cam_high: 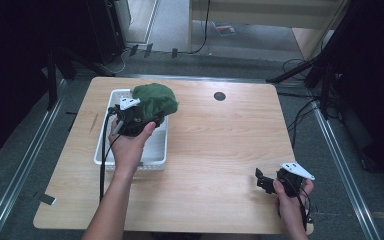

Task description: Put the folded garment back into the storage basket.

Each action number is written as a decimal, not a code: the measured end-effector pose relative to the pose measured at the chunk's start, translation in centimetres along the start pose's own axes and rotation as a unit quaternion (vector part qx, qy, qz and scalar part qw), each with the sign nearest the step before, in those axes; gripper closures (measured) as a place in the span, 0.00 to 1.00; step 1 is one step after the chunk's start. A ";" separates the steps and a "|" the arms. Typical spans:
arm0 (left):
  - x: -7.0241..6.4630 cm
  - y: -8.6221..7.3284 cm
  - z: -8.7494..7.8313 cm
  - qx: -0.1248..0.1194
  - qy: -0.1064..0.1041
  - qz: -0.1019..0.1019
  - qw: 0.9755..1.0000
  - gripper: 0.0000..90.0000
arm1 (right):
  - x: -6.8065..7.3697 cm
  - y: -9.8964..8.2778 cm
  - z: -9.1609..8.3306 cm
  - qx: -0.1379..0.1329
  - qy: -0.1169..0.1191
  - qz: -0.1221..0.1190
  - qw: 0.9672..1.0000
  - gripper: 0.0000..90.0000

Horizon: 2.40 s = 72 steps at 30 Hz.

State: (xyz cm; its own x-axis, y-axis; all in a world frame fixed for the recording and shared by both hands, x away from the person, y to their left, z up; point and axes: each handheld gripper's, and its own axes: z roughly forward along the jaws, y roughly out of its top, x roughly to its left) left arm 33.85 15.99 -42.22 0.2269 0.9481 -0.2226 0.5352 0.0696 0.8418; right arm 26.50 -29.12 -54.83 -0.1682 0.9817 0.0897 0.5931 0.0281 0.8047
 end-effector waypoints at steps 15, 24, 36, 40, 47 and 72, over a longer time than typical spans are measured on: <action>4.7 -1.6 2.4 0.049 0.054 -0.027 0.997 0.40 | 0.0 0.0 0.0 0.000 0.001 0.001 1.000 0.01; 6.1 -2.4 4.4 0.115 0.073 -0.035 0.990 0.39 | -0.1 0.0 0.0 0.001 0.002 0.002 1.000 0.01; 7.0 -2.4 5.4 0.181 0.089 -0.077 0.976 0.16 | -0.1 0.0 0.0 0.000 0.001 0.003 1.000 0.01; 6.9 -2.0 4.7 0.163 0.097 -0.086 0.978 0.08 | 0.0 0.0 0.0 0.000 0.001 0.003 1.000 0.01; 6.4 -1.7 3.5 0.123 0.072 -0.066 0.988 0.51 | -0.1 0.0 0.0 0.000 0.001 0.003 1.000 0.01; 7.5 -2.8 -4.7 -0.027 -0.010 -0.053 0.998 0.03 | 0.0 0.0 0.0 0.000 -0.001 0.001 1.000 0.01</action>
State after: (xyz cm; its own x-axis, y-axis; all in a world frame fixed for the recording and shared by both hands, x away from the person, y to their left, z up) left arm 30.21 24.34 -43.92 0.1881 0.9281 -0.3212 0.5122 0.1863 0.8384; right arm 26.52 -29.14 -54.84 -0.1652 0.9822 0.0891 0.5936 0.0269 0.8043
